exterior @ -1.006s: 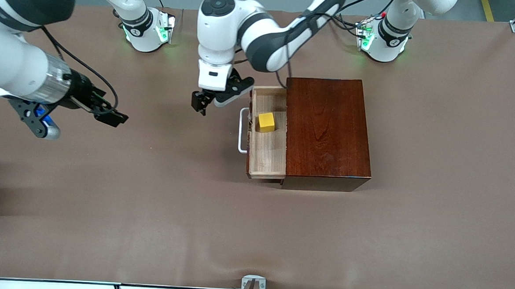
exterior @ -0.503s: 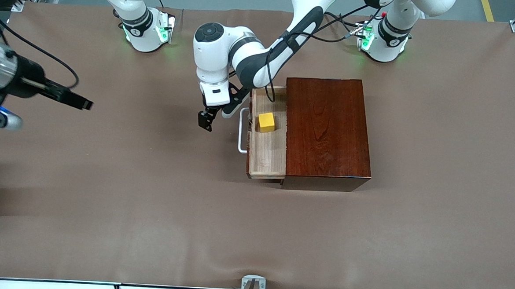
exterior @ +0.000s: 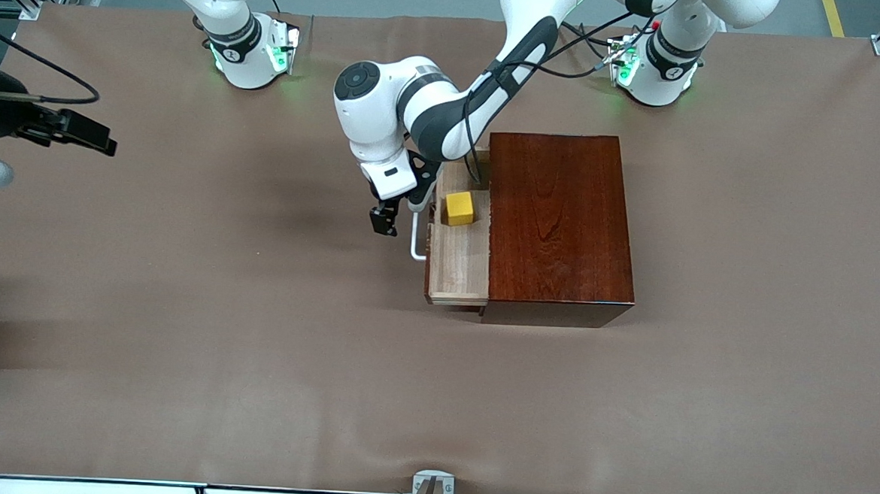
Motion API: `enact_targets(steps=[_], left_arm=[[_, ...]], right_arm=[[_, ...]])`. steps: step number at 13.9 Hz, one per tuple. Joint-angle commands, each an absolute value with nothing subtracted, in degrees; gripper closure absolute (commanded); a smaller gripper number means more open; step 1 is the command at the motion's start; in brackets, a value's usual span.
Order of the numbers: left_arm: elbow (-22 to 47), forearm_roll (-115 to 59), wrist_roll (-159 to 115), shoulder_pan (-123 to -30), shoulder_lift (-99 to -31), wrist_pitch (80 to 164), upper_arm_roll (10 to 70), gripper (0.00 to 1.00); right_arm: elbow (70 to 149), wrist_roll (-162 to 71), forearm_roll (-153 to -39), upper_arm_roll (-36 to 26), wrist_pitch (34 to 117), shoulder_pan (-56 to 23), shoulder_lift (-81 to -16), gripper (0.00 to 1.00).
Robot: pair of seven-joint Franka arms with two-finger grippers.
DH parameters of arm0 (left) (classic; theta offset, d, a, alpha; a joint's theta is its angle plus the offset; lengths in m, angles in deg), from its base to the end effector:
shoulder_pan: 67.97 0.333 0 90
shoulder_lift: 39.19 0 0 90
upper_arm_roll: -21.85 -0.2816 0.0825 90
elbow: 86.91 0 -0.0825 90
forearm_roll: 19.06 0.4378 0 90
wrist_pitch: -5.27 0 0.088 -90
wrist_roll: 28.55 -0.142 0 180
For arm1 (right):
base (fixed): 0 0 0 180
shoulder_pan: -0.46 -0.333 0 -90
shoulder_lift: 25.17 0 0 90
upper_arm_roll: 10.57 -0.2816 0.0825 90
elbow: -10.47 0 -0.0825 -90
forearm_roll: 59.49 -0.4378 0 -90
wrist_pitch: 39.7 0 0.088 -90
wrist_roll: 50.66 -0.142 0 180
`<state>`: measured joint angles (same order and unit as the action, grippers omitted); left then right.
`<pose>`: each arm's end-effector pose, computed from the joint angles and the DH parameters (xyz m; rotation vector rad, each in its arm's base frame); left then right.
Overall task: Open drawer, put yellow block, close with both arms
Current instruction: 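Push the drawer shut into the box with the left gripper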
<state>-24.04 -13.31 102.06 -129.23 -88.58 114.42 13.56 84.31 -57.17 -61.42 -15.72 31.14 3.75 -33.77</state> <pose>0.4594 -0.6368 0.2240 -2.4822 -1.8332 -0.3192 0.6039 0.0212 0.5822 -3.0919 0.1129 0.3177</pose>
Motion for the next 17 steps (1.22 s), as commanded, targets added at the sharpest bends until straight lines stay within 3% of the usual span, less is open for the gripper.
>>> enact_targets(steps=[1, 4, 7, 10, 14, 17], left_arm=[[-24.7, -12.4, 101.3, -126.4, -87.9, 105.9, 12.2, 0.00], [-24.5, -12.2, 101.4, -124.1, -87.8, 99.9, 12.1, 0.00], [-24.5, -12.1, 101.3, -124.3, -87.9, 99.3, 12.1, 0.00], [-24.8, -11.9, 96.6, -124.2, -86.5, 99.4, 12.1, 0.00], [-24.5, -12.7, 76.9, -119.2, -75.7, 97.7, 12.7, 0.00], [-24.5, -19.4, 56.4, -113.2, -67.3, 89.4, 13.0, 0.00]], right_arm=[[86.1, -50.6, -60.8, -12.9, 31.2, 3.0, -31.3, 0.00], [89.5, -50.2, -60.8, -12.6, 33.8, 3.1, -28.9, 0.00], [98.2, -45.6, -61.0, -10.8, 41.0, 2.7, -23.3, 0.00], [100.4, -41.3, -61.1, -7.3, 41.9, 1.3, -22.0, 0.00], [100.0, -39.7, -61.1, -7.2, 41.2, 1.4, -22.2, 0.00], [98.6, -39.8, -60.8, -7.5, 40.9, 1.1, -22.4, 0.00]])
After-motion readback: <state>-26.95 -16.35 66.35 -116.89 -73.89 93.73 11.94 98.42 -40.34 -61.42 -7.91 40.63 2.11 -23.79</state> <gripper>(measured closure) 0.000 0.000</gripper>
